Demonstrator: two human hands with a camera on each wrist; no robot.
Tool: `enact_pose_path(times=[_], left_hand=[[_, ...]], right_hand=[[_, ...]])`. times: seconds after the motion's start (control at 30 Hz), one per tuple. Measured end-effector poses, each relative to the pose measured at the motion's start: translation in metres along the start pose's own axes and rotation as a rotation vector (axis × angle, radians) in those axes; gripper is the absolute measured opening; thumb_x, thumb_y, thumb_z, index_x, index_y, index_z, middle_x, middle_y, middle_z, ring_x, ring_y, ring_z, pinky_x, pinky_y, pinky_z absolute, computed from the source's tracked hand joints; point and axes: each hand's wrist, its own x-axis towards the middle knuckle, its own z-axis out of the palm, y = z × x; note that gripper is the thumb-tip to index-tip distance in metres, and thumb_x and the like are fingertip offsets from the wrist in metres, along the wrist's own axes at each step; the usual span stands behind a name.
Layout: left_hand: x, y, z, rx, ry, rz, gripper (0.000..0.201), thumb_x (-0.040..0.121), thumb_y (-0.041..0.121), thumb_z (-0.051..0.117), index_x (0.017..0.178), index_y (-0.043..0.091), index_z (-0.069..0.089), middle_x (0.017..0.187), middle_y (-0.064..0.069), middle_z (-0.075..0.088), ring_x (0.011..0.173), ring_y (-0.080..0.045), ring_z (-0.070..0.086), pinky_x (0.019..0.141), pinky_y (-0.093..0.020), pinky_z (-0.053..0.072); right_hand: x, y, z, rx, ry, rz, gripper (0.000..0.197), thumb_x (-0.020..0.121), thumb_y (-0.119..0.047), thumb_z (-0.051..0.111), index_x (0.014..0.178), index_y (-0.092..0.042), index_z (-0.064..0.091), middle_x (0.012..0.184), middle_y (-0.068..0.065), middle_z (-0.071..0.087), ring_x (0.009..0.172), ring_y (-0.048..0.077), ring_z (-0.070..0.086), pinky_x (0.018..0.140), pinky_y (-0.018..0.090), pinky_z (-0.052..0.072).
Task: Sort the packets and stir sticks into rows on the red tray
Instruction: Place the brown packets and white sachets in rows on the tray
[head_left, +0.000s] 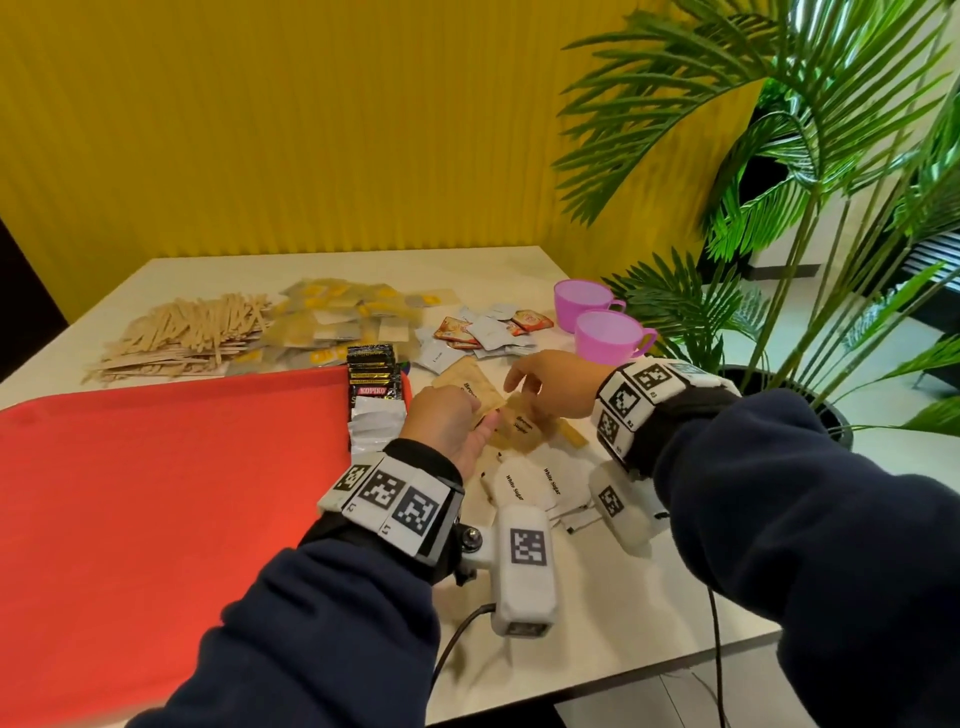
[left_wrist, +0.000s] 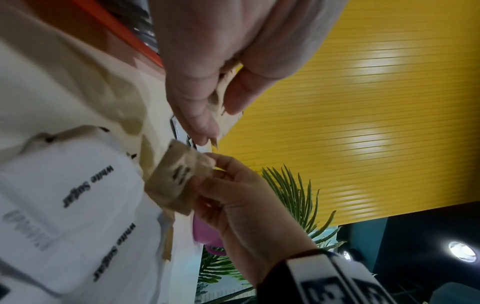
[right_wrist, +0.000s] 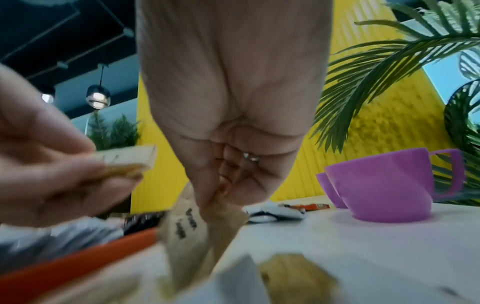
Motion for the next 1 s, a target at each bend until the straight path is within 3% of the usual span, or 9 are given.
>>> enact_pose_path(times=[0.1, 0.23, 0.37, 0.47, 0.6, 0.73, 0.8, 0.9, 1.0], left_hand=[[-0.001, 0.004, -0.003, -0.003, -0.069, 0.028, 0.023, 0.096, 0.003, 0.041, 0.116, 0.008, 0.051, 0.122, -0.010, 0.041, 0.123, -0.026, 0.045, 0.102, -0.035, 0.042], [0.003, 0.004, -0.007, -0.015, -0.133, -0.005, 0.010, 0.094, 0.022, 0.048, 0.101, 0.017, 0.053, 0.099, -0.007, 0.057, 0.093, -0.020, 0.055, 0.087, -0.032, 0.043], [-0.001, 0.001, -0.007, 0.071, -0.251, -0.006, 0.011, 0.090, 0.013, 0.049, 0.093, 0.017, 0.058, 0.093, -0.009, 0.053, 0.096, -0.023, 0.051, 0.090, -0.036, 0.043], [-0.001, 0.000, -0.007, 0.092, -0.284, -0.027, 0.028, 0.090, -0.005, 0.041, 0.113, 0.005, 0.053, 0.109, -0.017, 0.051, 0.097, -0.027, 0.056, 0.073, -0.033, 0.052], [0.001, 0.002, -0.009, 0.061, -0.182, -0.079, 0.016, 0.090, -0.011, 0.036, 0.089, 0.001, 0.046, 0.119, -0.024, 0.044, 0.106, -0.036, 0.054, 0.049, -0.028, 0.056], [-0.001, 0.006, -0.011, 0.066, -0.165, -0.069, 0.018, 0.090, -0.011, 0.035, 0.086, 0.005, 0.044, 0.128, -0.023, 0.042, 0.091, -0.031, 0.054, 0.054, -0.029, 0.056], [-0.002, 0.006, -0.011, 0.070, -0.154, -0.058, 0.019, 0.091, -0.011, 0.036, 0.086, 0.006, 0.043, 0.130, -0.022, 0.042, 0.085, -0.031, 0.054, 0.058, -0.030, 0.053], [-0.002, 0.004, -0.009, 0.064, -0.153, -0.063, 0.015, 0.092, -0.009, 0.035, 0.089, 0.003, 0.044, 0.125, -0.021, 0.042, 0.082, -0.031, 0.053, 0.062, -0.032, 0.051], [0.000, 0.003, -0.007, 0.065, -0.142, -0.074, 0.015, 0.093, -0.008, 0.036, 0.102, 0.000, 0.043, 0.118, -0.020, 0.043, 0.077, -0.031, 0.053, 0.071, -0.035, 0.050]], right_hand=[[-0.005, 0.001, -0.019, 0.187, 0.096, -0.014, 0.031, 0.087, 0.004, 0.049, 0.114, -0.009, 0.060, 0.094, 0.002, 0.056, 0.076, 0.016, 0.056, 0.056, 0.019, 0.049], [-0.016, 0.001, -0.035, 0.520, 0.174, -0.040, 0.020, 0.086, 0.004, 0.057, 0.103, -0.006, 0.059, 0.085, 0.004, 0.057, 0.066, 0.010, 0.055, 0.049, 0.011, 0.048], [-0.019, -0.010, -0.031, 0.751, 0.066, -0.108, 0.020, 0.084, 0.008, 0.059, 0.082, -0.012, 0.057, 0.073, 0.002, 0.052, 0.056, 0.006, 0.054, 0.051, 0.012, 0.050], [-0.013, -0.019, -0.021, 0.683, 0.092, -0.110, 0.021, 0.086, 0.002, 0.061, 0.078, -0.017, 0.057, 0.069, 0.001, 0.055, 0.056, 0.007, 0.055, 0.047, 0.012, 0.047], [-0.005, -0.008, -0.018, 0.408, 0.202, 0.039, 0.007, 0.092, -0.013, 0.054, 0.088, -0.012, 0.060, 0.082, 0.004, 0.063, 0.070, 0.013, 0.062, 0.059, 0.021, 0.051], [0.006, 0.017, -0.001, -0.269, -0.098, 0.240, 0.042, 0.091, -0.037, 0.053, 0.120, -0.006, 0.057, 0.121, 0.008, 0.058, 0.111, 0.026, 0.055, 0.091, 0.033, 0.044], [0.007, 0.026, 0.010, -0.338, -0.177, 0.284, 0.050, 0.089, -0.043, 0.054, 0.125, -0.008, 0.054, 0.127, 0.007, 0.055, 0.115, 0.027, 0.052, 0.093, 0.034, 0.041], [0.006, 0.027, 0.016, -0.311, -0.161, 0.250, 0.045, 0.089, -0.035, 0.057, 0.126, -0.010, 0.053, 0.129, 0.006, 0.053, 0.117, 0.026, 0.051, 0.093, 0.030, 0.041], [0.007, 0.022, 0.017, -0.267, -0.094, 0.200, 0.028, 0.089, -0.020, 0.058, 0.115, -0.010, 0.059, 0.119, 0.007, 0.058, 0.101, 0.022, 0.054, 0.080, 0.026, 0.041]])
